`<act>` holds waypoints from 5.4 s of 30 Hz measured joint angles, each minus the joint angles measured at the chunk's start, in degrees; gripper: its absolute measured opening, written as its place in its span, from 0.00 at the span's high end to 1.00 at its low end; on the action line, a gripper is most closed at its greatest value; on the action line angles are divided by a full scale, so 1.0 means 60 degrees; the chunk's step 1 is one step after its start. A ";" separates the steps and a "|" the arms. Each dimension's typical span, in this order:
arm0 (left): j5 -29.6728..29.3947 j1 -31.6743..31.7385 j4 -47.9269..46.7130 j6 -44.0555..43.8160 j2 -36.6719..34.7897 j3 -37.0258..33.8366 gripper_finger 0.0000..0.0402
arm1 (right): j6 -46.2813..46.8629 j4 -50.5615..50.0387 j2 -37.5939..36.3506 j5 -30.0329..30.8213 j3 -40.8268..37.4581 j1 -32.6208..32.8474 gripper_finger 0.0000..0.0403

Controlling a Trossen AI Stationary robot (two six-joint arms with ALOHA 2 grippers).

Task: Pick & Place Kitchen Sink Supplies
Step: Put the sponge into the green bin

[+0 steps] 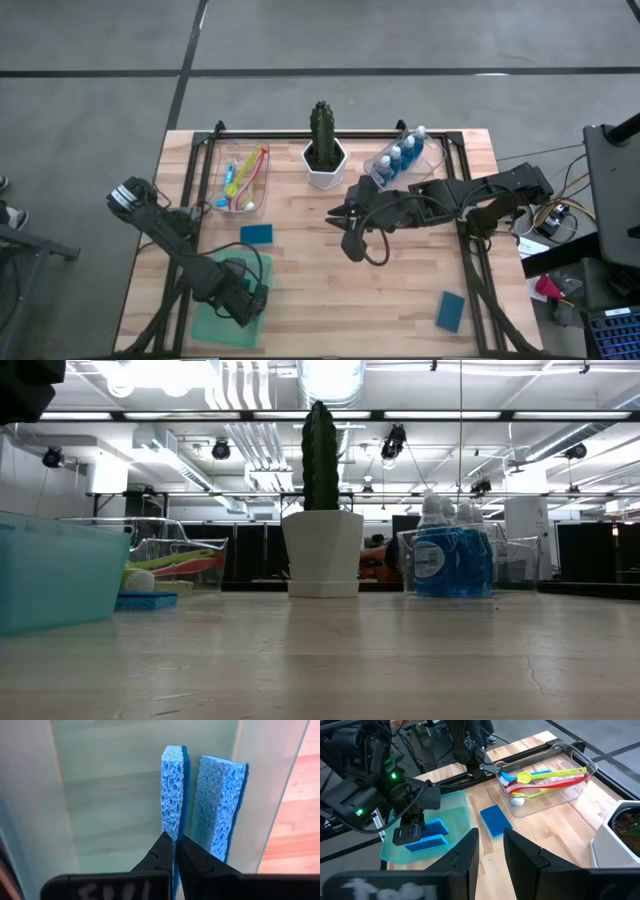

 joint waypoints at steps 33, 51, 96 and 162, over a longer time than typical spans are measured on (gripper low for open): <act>0.0324 0.0040 0.0779 0.0000 0.0000 -0.0539 0.92 | -0.0022 -0.0015 0.0000 0.0029 0.0000 0.0000 0.80; 0.0335 0.0040 0.0979 -0.0015 -0.0004 -0.0529 0.85 | -0.0051 -0.0014 0.0004 0.0033 0.0000 0.0000 0.84; -0.9087 0.0162 0.6184 0.7381 -0.2994 -0.0021 0.77 | 0.6303 -0.5714 -0.0015 -0.2319 -0.0834 0.0825 0.67; -0.4124 0.2779 1.0491 1.2498 -0.3064 -0.0022 0.77 | 1.6726 -0.2056 0.2258 -0.4730 -0.5293 0.6431 0.98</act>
